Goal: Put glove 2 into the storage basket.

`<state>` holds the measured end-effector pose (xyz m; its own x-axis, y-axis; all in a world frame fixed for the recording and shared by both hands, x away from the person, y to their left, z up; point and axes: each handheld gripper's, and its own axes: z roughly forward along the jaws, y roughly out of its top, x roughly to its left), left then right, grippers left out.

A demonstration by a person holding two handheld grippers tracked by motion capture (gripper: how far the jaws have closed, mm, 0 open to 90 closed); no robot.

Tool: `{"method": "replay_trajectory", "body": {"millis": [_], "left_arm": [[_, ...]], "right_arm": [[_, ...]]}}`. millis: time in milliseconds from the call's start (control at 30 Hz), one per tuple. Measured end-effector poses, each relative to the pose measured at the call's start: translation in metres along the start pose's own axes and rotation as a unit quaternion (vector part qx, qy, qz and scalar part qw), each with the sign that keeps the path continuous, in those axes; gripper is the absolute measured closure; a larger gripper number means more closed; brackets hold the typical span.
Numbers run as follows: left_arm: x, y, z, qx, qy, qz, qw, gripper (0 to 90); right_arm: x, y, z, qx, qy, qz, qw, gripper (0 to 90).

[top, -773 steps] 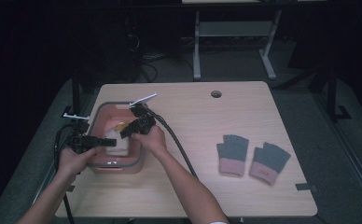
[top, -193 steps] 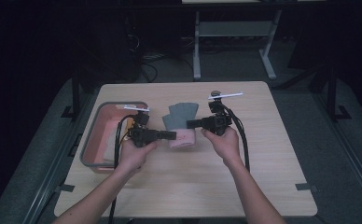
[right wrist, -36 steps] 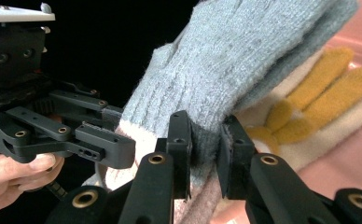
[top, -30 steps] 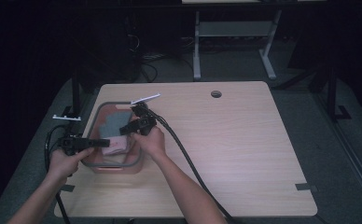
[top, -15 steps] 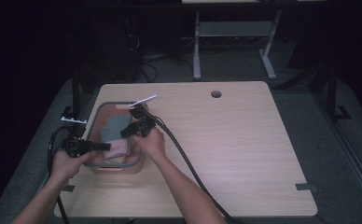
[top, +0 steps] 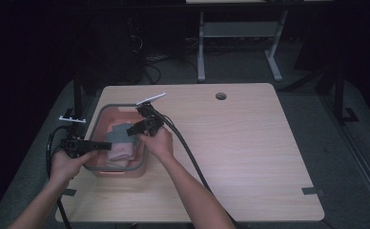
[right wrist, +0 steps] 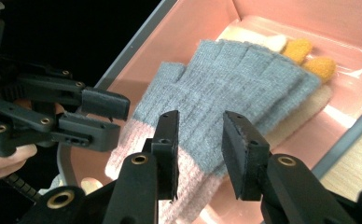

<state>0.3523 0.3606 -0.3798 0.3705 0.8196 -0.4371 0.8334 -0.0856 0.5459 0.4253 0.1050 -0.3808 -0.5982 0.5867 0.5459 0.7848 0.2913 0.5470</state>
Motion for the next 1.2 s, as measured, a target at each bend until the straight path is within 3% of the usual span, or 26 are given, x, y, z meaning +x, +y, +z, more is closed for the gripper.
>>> {"method": "replay_trajectory", "body": {"millis": [100,633,800,1200], "left_arm": [[-0.002,0.003,-0.004,0.000,0.006,0.012,0.9999,56.6],[-0.021,0.013,-0.011,-0.033,-0.026,0.026,0.9988,53.0],[-0.024,0.016,-0.012,-0.041,-0.031,0.025,0.9983,51.4],[-0.034,0.020,-0.011,-0.054,-0.052,0.026,0.9968,43.9]], "right_arm": [[-0.001,0.000,-0.004,-0.002,0.001,-0.001,1.0000,65.3],[-0.014,-0.004,-0.045,-0.035,0.013,0.010,0.9993,60.0],[-0.017,-0.004,-0.057,-0.045,0.017,0.004,0.9988,58.6],[-0.025,-0.008,-0.081,-0.059,0.013,0.014,0.9981,53.2]]}}
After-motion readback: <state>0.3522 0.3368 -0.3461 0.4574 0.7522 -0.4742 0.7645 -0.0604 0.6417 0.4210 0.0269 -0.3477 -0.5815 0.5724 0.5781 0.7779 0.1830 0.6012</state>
